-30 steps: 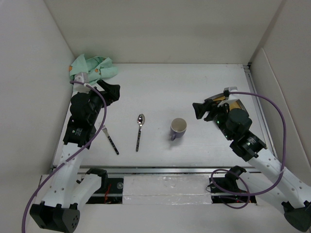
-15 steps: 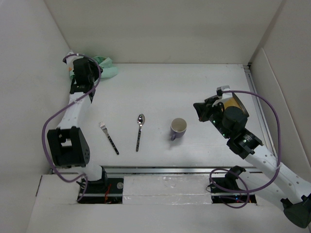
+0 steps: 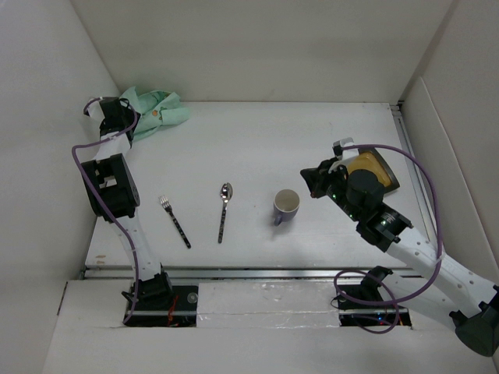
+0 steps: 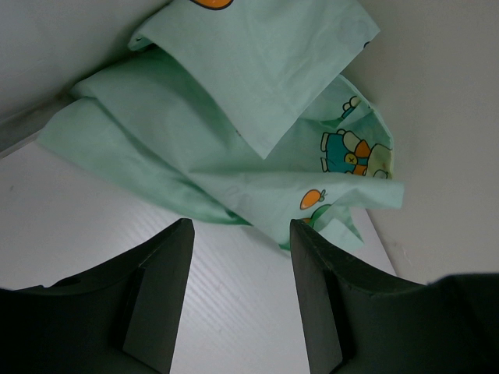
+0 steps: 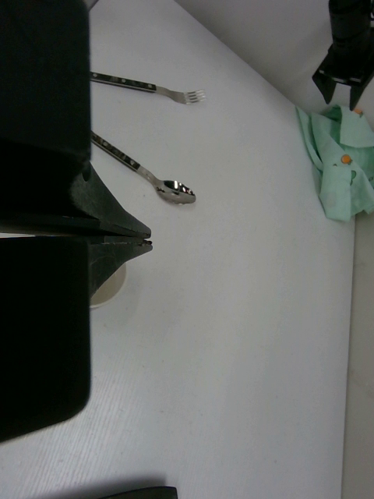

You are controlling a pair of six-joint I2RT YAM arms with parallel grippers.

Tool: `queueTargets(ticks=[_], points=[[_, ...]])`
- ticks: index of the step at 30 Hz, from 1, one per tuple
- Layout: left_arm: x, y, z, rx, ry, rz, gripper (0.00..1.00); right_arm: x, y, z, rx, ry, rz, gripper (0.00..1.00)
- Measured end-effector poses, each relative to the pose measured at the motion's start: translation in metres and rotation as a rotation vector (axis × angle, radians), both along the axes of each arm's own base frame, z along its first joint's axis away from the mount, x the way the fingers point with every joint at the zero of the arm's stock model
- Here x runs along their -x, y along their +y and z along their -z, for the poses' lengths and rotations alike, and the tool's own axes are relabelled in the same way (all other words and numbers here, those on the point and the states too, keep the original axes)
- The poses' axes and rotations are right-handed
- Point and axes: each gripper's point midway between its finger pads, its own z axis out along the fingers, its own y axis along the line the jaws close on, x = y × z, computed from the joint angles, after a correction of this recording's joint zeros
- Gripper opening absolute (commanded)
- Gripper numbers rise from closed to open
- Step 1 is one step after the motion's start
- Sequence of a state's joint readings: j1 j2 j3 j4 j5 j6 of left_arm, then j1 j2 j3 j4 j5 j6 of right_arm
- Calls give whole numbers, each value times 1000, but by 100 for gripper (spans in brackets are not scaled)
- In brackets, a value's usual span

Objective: Set the dinner table for one person

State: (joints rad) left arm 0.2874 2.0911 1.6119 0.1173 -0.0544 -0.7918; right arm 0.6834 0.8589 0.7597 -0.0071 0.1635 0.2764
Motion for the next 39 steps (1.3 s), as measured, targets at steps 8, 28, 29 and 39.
queueTargets(ticks=[8, 28, 29, 39], points=[[-53, 13, 9, -15, -62, -16, 51, -11, 26, 11, 40, 30, -66, 0], [-56, 31, 69, 7, 11, -117, 50, -26, 55, 4, 40, 15, -141, 0], [-52, 30, 76, 9, 26, -119, 50, -26, 56, 5, 43, 18, -142, 0], [-62, 31, 61, 8, -33, -119, 52, -25, 65, 12, 51, 30, -187, 0]])
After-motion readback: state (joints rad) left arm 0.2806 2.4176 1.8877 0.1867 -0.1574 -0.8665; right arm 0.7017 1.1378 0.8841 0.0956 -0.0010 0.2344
